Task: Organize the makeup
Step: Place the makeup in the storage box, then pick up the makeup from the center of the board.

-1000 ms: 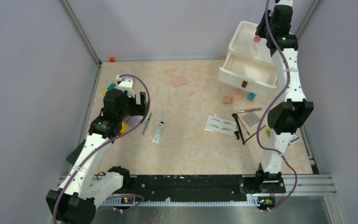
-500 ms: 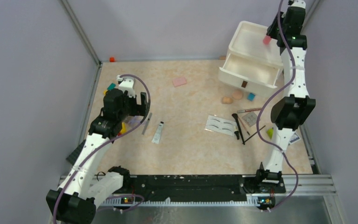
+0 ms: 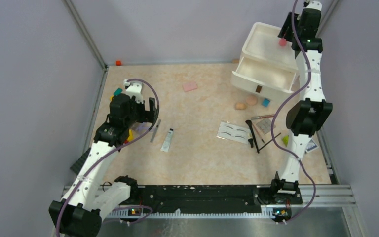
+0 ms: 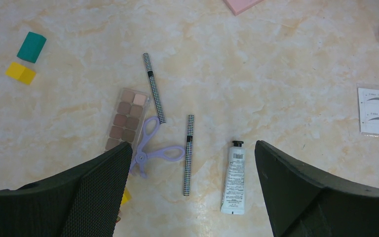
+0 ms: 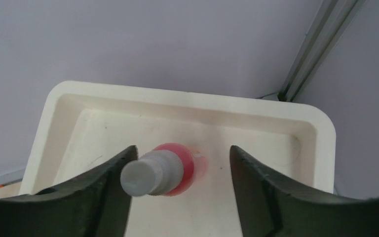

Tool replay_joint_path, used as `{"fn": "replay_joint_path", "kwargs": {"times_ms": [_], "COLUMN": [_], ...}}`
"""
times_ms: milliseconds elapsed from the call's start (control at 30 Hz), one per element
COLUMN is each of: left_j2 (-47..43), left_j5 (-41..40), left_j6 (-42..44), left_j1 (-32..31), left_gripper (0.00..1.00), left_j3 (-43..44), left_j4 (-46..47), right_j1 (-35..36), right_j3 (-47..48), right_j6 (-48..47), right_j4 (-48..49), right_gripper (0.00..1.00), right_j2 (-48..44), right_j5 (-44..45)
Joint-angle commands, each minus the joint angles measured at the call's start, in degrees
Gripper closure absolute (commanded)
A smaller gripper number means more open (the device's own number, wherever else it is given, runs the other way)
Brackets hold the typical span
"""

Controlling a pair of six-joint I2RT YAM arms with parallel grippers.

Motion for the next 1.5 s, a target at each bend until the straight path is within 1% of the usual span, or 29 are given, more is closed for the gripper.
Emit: {"fn": "replay_joint_path", "kwargs": {"times_ms": [0,33,100,367,467,633,700,733,800,867,900,1033,1067,1133,1200,1300,1367,1467], "left_j2": [-0.3,-0.3,-0.3,-0.5,-0.6,-0.7,-0.8,-0.7,-0.8,-0.7,-0.6,-0.4,-0.4,-0.7,-1.6,-4.6,-6.5,-9.5], "left_j5": [0.7,0.7,0.7,1.2,1.5,1.7,1.8,1.8,1.7,1.5,1.5,1.6,1.4,0.7,0.0,-4.5,-7.3,-10.7], "left_j6": [0.0,0.1,0.0,0.0,-0.2,-0.1,-0.2,-0.3,-0.2,-0.2,-0.1,-0.1,-0.2,-0.1,-0.3,-0.8,-1.0,-1.4], "left_j1": [0.3,0.3,0.3,0.3,0.3,0.3,0.3,0.3,0.3,0.3,0.3,0.3,0.3,0.3,0.3,0.3,0.3,0.4], "left_gripper": [0.01,0.01,0.01,0.01,0.01,0.01,0.01,0.01,0.01,0.01,0.01,0.01,0.01,0.01,0.01,0.01,0.01,0.01], "left_j3": [-0.1,-0.2,-0.2,-0.1,-0.2,-0.2,-0.2,-0.1,-0.2,-0.3,-0.2,-0.2,-0.1,0.1,1.0,1.2,0.9,0.6], "left_j4": [3.0,3.0,3.0,3.0,3.0,3.0,3.0,3.0,3.0,3.0,3.0,3.0,2.9,2.5,1.2,0.8,1.0,0.9], "right_j1": [-0.4,-0.4,-0.4,0.2,0.8,2.3,3.9,5.0,9.0,13.5,15.8,26.1,29.9,34.9,40.4,47.9,51.0,54.0], "right_j3": [1.4,1.1,0.4,1.3,1.9,0.3,-1.5,-2.2,-4.2,-8.6,-12.2,-25.3,-28.7,-34.5,-38.6,-44.4,-47.5,-51.2], "right_j6": [-1.1,-1.3,-1.5,-2.6,-3.2,-4.4,-5.1,-5.3,-6.0,-6.5,-6.2,-2.0,-0.9,2.5,6.3,10.5,14.5,23.4], "right_j4": [0.5,0.7,1.2,2.0,2.0,1.9,1.9,1.1,0.8,2.2,2.9,6.5,7.7,8.9,8.6,8.6,8.3,7.5], "right_gripper": [0.25,0.17,0.13,0.12,0.11,0.11,0.11,0.11,0.11,0.11,0.11,0.14,0.15,0.19,0.23,0.25,0.25,0.26], "right_j2": [0.4,0.1,-0.6,-5.4,-8.3,-13.5,-16.4,-17.8,-21.2,-25.7,-27.9,-37.1,-39.0,-41.3,-41.6,-38.9,-35.7,-30.5], "right_j5": [1.7,1.6,2.0,3.7,4.6,6.0,8.0,10.4,15.5,17.9,18.7,19.8,20.2,19.7,20.8,24.3,23.7,20.2]}}
